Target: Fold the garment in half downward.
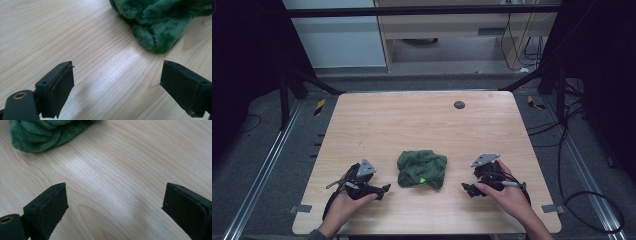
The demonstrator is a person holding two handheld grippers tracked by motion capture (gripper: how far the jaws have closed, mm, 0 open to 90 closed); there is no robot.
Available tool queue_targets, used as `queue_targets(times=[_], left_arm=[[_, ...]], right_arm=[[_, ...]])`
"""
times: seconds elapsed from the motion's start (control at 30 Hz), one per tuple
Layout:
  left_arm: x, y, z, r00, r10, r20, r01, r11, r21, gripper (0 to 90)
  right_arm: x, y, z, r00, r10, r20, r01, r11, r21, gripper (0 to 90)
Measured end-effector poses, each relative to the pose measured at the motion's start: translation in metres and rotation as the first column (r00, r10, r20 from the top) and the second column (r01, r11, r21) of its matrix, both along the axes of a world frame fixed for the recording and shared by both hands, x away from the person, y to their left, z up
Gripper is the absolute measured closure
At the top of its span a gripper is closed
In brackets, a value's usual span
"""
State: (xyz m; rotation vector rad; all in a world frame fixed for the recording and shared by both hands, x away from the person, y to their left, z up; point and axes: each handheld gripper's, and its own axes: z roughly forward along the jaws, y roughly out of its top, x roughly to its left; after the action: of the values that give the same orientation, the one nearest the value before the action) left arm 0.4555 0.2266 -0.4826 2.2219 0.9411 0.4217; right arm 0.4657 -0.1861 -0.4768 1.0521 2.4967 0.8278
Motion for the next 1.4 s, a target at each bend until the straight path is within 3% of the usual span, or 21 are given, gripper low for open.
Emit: queue_targets(times=[0.3,0.53,1.17,1.27,1.4], left_arm=[[0.009,0.020,-0.003,0.9996,0.018,-0.020,-0.018,0.9998,0.007,7.3],[0.016,0.033,-0.004,0.9990,0.036,-0.026,-0.035,0.9994,0.003,6.6],[0.033,0.056,-0.014,0.9945,0.098,-0.037,-0.097,0.9950,0.026,6.4],[0.036,0.061,-0.017,0.9921,0.117,-0.045,-0.116,0.9930,0.018,6.4],[0.042,0.066,-0.019,0.9879,0.153,-0.027,-0.153,0.9883,0.002,6.2]], right_arm=[[0.010,-0.030,-0.002,0.9958,-0.088,-0.023,0.089,0.995,0.043,6.5],[0.021,-0.044,-0.008,0.9916,-0.127,-0.026,0.128,0.991,0.043,7.0],[0.040,-0.056,-0.010,0.9830,-0.184,-0.005,0.184,0.982,0.044,6.8],[0.043,-0.056,-0.012,0.9795,-0.202,0.003,0.201,0.979,0.042,6.7],[0.049,-0.055,-0.015,0.9746,-0.224,0.010,0.223,0.973,0.052,6.5]])
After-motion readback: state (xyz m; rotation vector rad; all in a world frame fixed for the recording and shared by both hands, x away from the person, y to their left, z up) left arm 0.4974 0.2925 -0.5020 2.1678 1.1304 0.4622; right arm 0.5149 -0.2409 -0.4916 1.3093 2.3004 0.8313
